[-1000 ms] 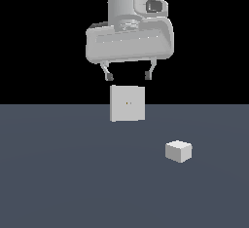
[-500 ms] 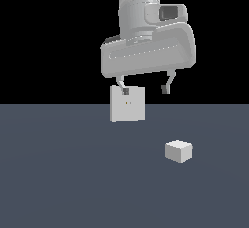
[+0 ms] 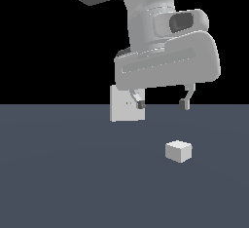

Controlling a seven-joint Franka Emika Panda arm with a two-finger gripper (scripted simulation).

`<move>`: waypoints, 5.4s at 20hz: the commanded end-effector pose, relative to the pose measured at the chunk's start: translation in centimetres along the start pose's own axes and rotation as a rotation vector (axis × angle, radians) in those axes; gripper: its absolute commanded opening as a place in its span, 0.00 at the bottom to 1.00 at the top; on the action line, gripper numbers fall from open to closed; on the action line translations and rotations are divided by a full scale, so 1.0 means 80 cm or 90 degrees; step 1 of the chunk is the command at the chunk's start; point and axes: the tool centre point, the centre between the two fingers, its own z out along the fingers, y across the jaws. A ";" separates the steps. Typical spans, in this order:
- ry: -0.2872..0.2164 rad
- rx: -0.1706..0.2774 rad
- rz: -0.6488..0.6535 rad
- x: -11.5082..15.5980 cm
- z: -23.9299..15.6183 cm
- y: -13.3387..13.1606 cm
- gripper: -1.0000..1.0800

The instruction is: Plug the charger into the wall socket.

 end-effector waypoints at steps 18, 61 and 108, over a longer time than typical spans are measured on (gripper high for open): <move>0.043 -0.034 0.150 -0.015 0.042 0.047 0.96; 0.044 -0.019 0.100 -0.025 0.097 0.040 0.00; 0.046 0.172 -0.579 0.001 -0.002 -0.062 0.00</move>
